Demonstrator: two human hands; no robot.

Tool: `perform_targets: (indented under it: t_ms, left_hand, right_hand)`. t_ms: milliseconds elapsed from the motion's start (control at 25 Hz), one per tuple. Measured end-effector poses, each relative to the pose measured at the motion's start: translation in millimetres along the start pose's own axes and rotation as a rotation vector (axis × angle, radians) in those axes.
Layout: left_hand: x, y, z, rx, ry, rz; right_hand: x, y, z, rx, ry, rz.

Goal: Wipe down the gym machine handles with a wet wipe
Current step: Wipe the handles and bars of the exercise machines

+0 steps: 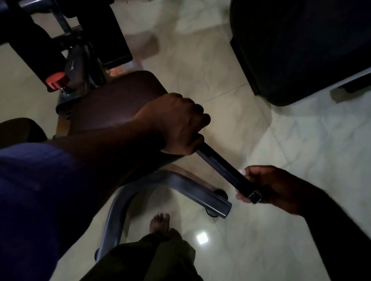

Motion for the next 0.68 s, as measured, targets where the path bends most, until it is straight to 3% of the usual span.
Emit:
perform_targets:
  t_ms: [160, 280, 440, 560, 680]
  left_hand:
    - [1, 0, 0, 0.008, -0.002, 0.001]
    - [0, -1, 0, 0.027, -0.011, -0.009]
    - [-2, -2, 2, 0.031, -0.025, -0.012]
    - [-3, -2, 1, 0.060, 0.025, -0.009]
    - [0, -3, -10, 0.149, -0.001, 0.026]
  right_hand:
    - [56, -74, -45, 0.128, -0.198, 0.010]
    - [77, -87, -69, 0.152, 0.016, -0.104]
    - [21, -40, -28, 0.095, 0.090, -0.176]
    - [-28, 25, 16, -0.135, 0.165, -0.161]
    - [-16, 60, 34, -0.623, 0.534, 0.211]
Point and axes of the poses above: each hand's wrist, its own y-axis away from the middle knuckle, its own z-axis out of the back of the hand, x = y × z, the point moved 7 cm from there along -y, towards the middle knuckle, and after that the axes turned 8 degrees about -z, right-handed, at the moved point
